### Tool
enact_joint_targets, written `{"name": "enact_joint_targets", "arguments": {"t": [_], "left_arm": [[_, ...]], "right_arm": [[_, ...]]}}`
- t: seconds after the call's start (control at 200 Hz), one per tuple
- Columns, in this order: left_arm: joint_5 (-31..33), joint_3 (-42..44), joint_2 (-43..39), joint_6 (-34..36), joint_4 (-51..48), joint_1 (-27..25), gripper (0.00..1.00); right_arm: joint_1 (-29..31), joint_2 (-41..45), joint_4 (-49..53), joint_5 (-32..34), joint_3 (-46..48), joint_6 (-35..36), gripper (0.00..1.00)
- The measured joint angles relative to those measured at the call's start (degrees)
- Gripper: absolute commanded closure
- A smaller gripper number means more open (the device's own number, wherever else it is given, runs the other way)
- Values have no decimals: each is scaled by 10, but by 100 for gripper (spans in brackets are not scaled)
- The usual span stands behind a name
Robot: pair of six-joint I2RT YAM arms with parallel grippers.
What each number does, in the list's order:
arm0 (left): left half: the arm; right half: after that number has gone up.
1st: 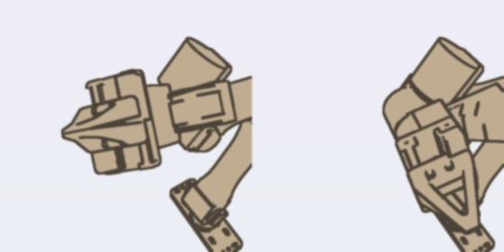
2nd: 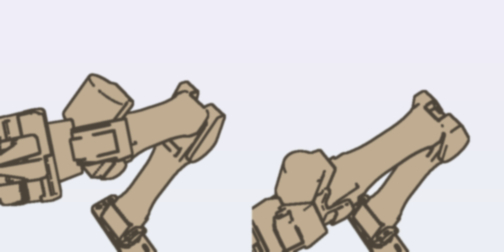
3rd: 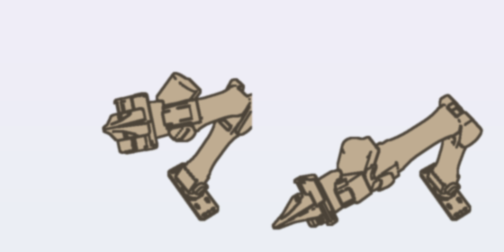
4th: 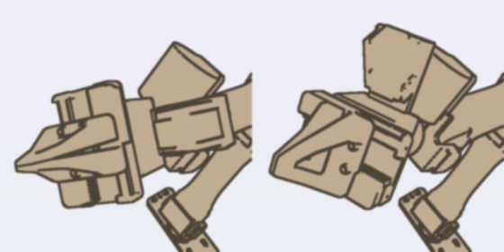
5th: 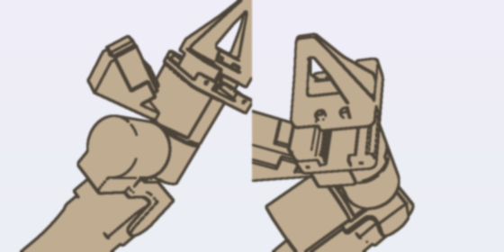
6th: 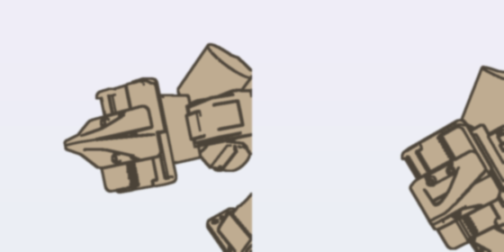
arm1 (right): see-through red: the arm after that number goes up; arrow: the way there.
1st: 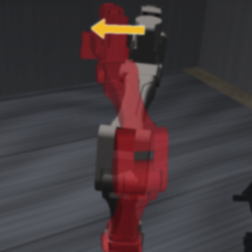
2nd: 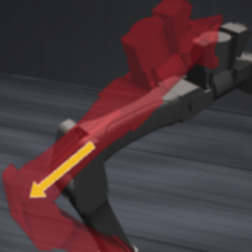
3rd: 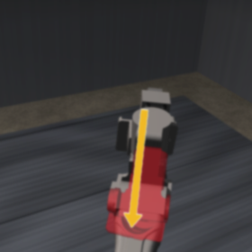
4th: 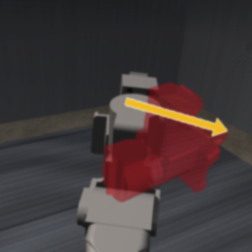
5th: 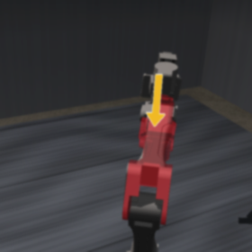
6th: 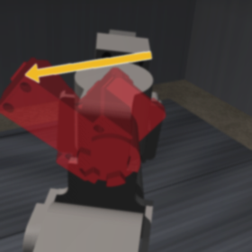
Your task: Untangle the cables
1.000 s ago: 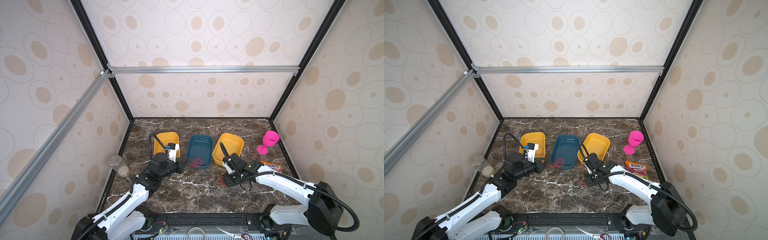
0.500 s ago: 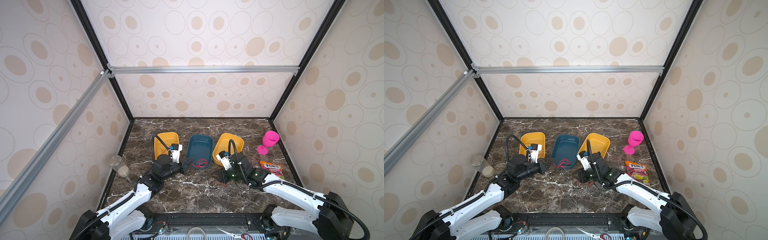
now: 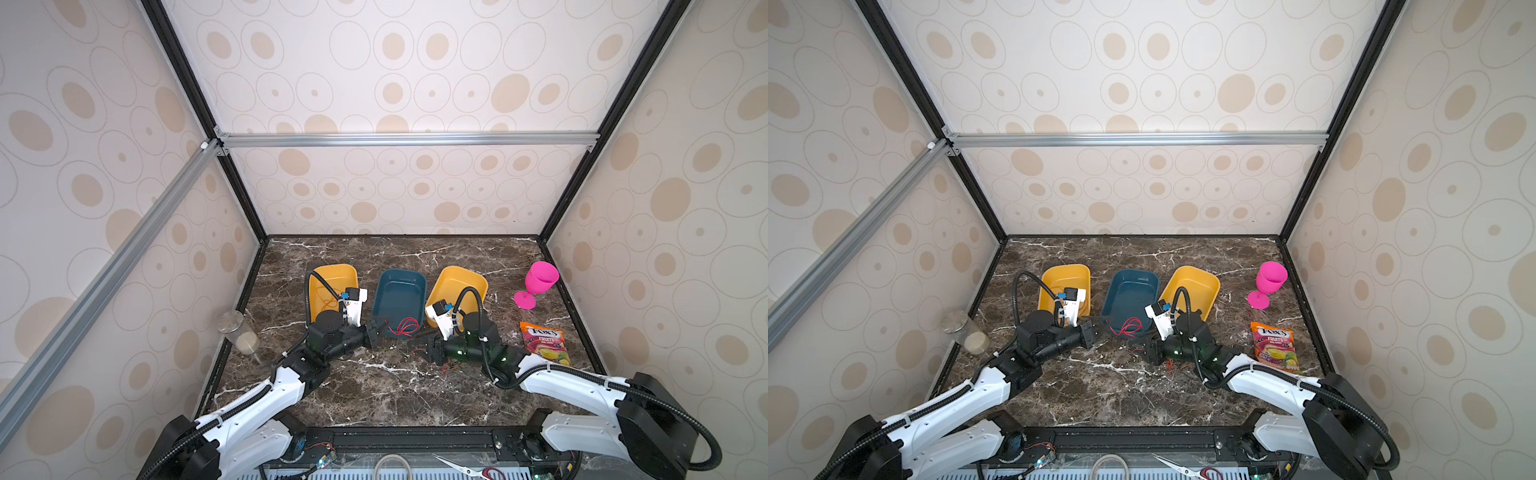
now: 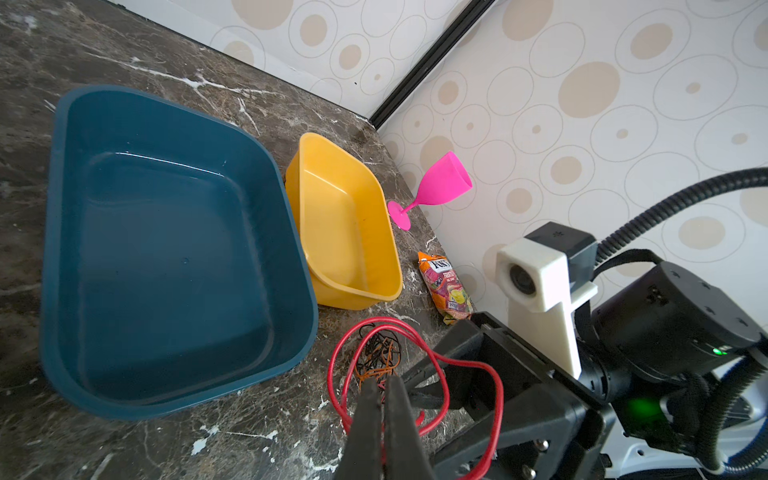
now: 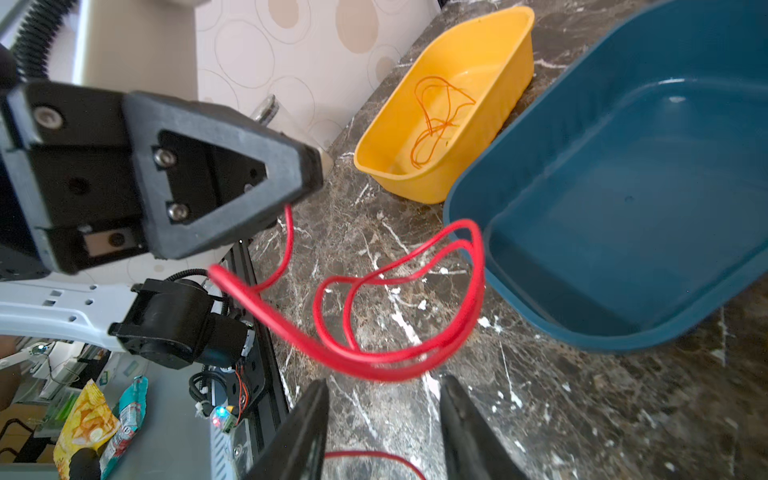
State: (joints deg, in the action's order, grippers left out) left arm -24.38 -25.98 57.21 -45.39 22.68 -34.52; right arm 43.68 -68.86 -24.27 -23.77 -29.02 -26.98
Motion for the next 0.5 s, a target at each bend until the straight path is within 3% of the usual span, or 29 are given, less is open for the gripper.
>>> {"name": "enact_joint_targets", "arguments": {"t": [0.275,0.395,0.5], "left_arm": [[0,3,0,-1,5,-2,100],[0,4,0,-2,5,-3,100],[0,5,0,-2,5,-3,100]], "right_arm": [[0,-30,-53,-9,-4,2,57],[0,-45,-62,-13,-6,2,67],[1,-49,-69,-14,-6,0,82]]}}
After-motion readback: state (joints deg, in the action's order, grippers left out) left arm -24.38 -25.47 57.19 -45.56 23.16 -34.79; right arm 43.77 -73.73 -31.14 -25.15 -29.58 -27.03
